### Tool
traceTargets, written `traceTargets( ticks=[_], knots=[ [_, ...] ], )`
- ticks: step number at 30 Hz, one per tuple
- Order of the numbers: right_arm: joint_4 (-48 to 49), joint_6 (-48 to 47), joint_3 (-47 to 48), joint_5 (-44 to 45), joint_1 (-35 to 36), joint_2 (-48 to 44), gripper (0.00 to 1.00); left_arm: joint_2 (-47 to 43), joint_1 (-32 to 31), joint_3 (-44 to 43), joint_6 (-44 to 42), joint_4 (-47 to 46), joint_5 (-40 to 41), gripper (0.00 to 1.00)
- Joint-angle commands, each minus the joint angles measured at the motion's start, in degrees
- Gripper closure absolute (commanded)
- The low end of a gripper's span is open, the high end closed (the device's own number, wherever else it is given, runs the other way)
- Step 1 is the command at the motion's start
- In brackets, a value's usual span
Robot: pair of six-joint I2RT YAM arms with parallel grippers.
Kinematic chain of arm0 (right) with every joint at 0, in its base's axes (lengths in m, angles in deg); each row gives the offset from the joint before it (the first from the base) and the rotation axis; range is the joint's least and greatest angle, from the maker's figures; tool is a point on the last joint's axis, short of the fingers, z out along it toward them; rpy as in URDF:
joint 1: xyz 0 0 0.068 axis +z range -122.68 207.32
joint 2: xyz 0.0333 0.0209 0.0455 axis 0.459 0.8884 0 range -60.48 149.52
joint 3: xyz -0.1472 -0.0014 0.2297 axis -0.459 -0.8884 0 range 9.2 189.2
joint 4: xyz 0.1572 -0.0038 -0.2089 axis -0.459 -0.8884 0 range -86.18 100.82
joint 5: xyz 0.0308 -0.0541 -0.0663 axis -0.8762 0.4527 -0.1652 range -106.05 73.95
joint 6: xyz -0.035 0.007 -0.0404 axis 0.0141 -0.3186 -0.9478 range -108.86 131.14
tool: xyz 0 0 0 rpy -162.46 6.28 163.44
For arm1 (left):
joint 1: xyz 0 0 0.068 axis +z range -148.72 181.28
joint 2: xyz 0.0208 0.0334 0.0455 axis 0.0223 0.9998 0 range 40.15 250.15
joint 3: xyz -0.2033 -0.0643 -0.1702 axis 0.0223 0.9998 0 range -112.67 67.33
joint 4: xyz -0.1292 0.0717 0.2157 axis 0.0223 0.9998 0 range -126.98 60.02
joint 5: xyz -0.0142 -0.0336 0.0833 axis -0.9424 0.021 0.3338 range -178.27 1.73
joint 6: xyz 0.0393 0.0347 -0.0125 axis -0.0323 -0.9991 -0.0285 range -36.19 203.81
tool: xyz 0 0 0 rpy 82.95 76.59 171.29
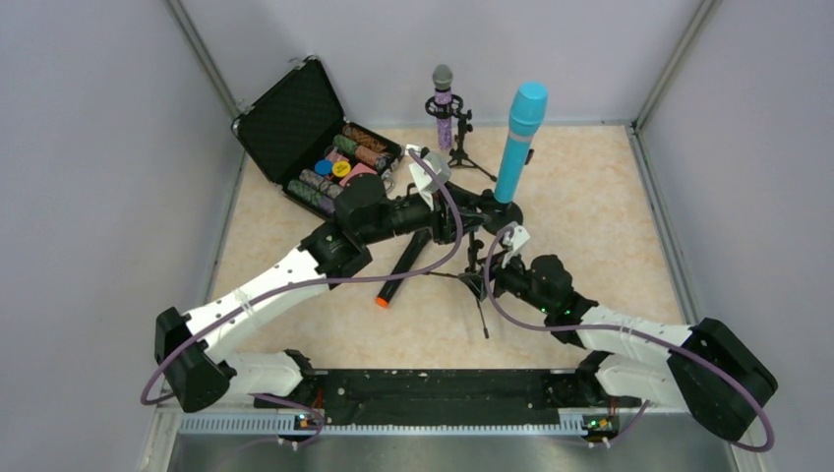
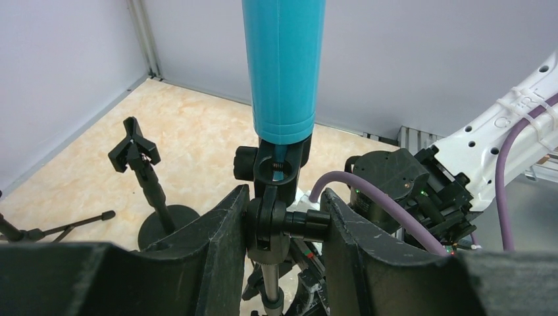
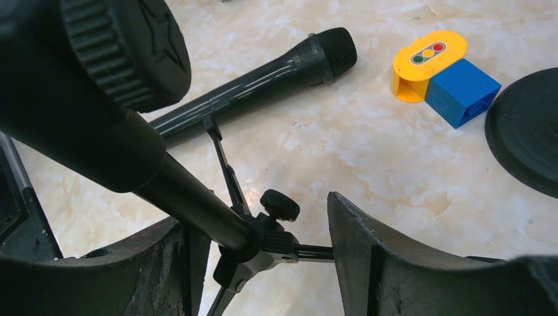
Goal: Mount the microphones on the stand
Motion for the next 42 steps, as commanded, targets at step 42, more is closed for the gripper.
traceTargets(
  ticks=[42],
  knots=[
    [-14.45,6.08,2.71,1.49,2.02,-21.66,0.01,-0.76,9.38,-0.52,3.69,-13.88,0.02,1.0]
  ],
)
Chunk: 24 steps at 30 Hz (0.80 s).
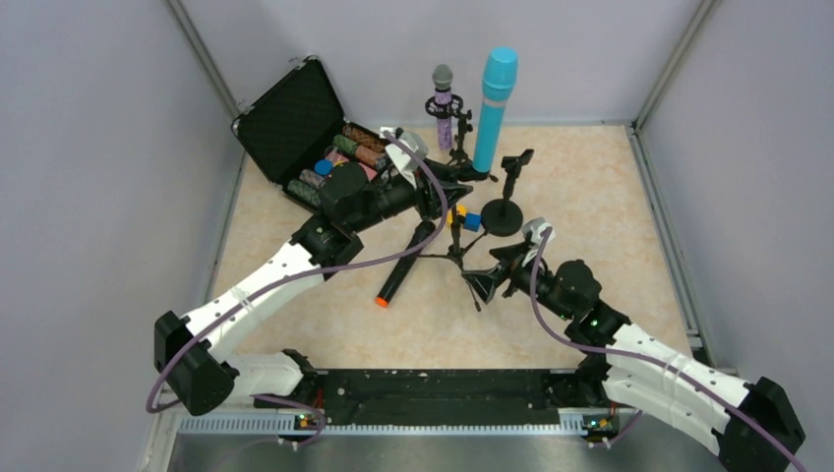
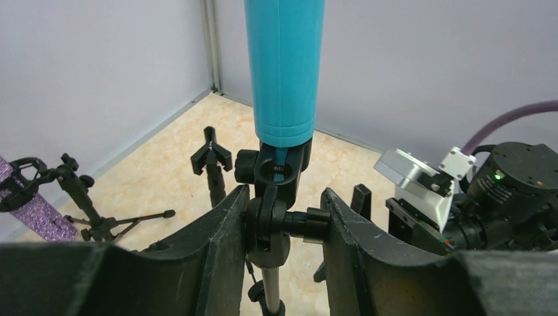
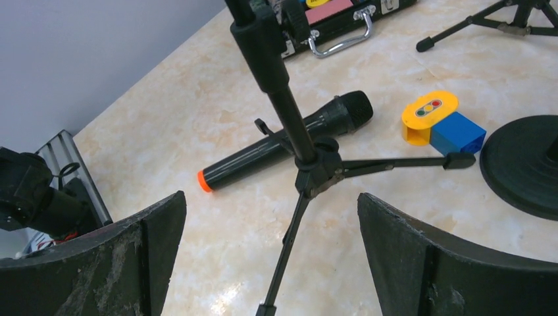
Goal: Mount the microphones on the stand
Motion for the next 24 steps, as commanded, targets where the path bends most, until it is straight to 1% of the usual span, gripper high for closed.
traceTargets(
  ticks=[1,4,14,20,24],
  knots=[
    [-1.07,0.9,0.14,-0.76,0.06,-0.65,0.01,-0.08,5.28,-0.19,5.44,-12.04,-5.13,1.0],
    [-0.74,0.99,0.08,-1.03,0.06,-0.21,0.01,-0.02,8.74,0.55,7.32,-13.43,-6.64,1.0],
    [0.38,1.11,0.93,-2.47,0.06,3.47,0.01,-2.34,17.4,1.7,4.48,-9.25,-4.71,1.0],
    [0.17,1.53,0.7,-2.53,0.08,3.74,0.01,-5.86,22.11,4.62,4.31,-8.45,-1.68,1.0],
    [-0.19,1.47,0.75,-2.35,0.06,3.76,0.01,-8.48,24.22,5.71,3.23,-6.26,1.59,1.0]
  ],
)
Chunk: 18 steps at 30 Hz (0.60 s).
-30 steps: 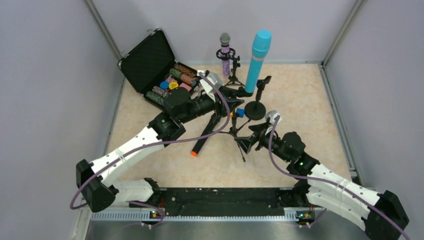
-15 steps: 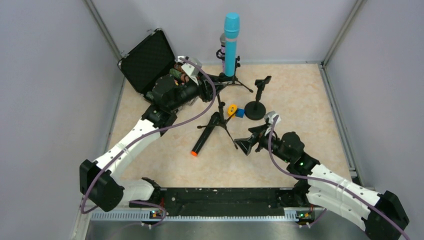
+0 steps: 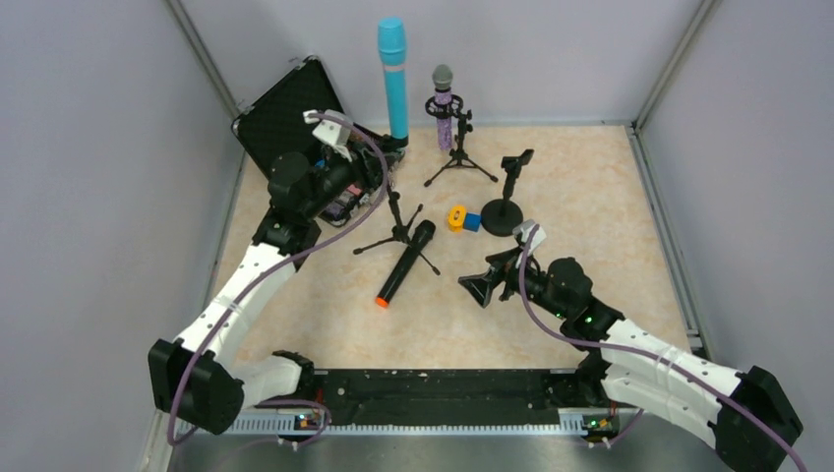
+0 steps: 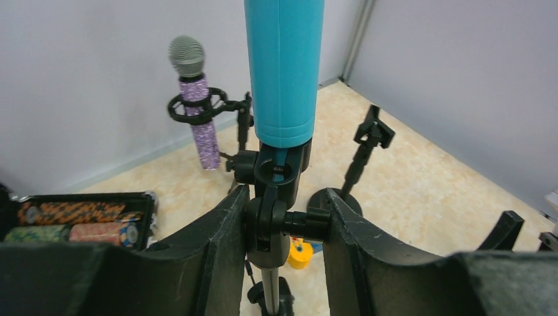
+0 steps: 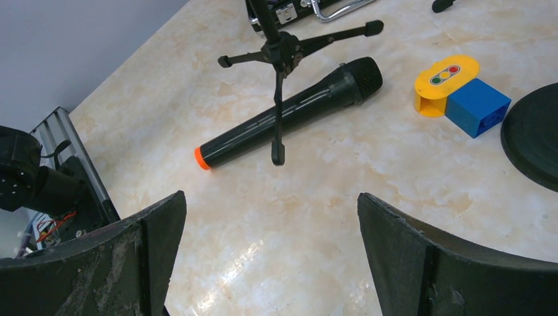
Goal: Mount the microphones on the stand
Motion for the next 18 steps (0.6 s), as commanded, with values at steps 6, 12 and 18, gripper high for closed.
traceTargets(
  ticks=[6,12,18],
  knots=[
    [1.4,0.13,0.88,-0.63,0.06,1.0,0.01,-9.18,3.14,0.58,-4.63,-1.02,9.4,1.0],
    [2.73,0.09,0.82,-1.19,0.06,2.94,0.01,-13.63,3.44,2.66,-5.86,1.5,16.7,1.0],
    [3.33,0.5,0.9,-1.5,0.06,3.97,0.01,-18.67,3.46,5.47,-7.58,2.72,25.47,1.0]
  ],
)
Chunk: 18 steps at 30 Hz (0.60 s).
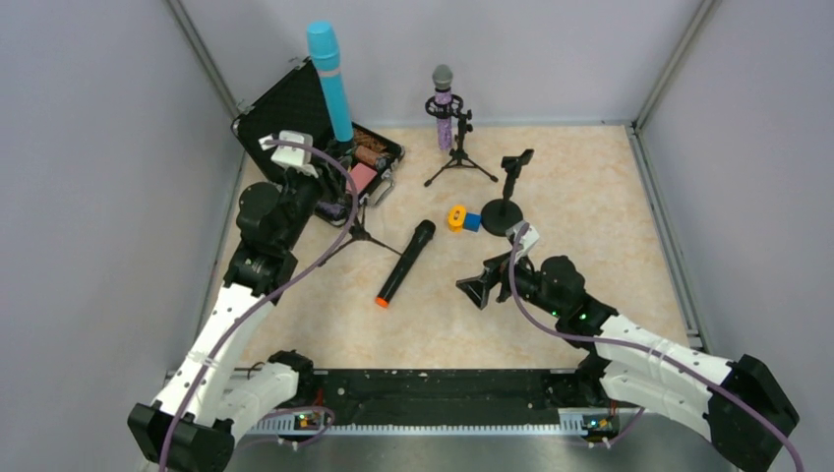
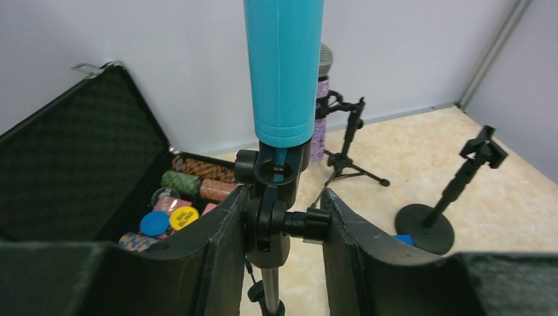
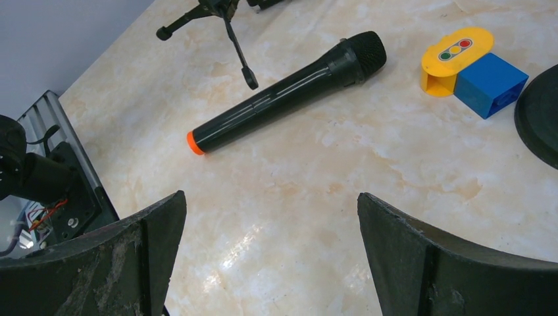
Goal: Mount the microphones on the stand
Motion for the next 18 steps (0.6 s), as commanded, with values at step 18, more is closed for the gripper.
traceTargets(
  ticks=[18],
  knots=[
    [5.42,0.7,-0.17,-1.33,0.06,2.19,0.01,-19.16,0.38,9.62,-6.48,-0.18,32.0,1.0]
  ],
)
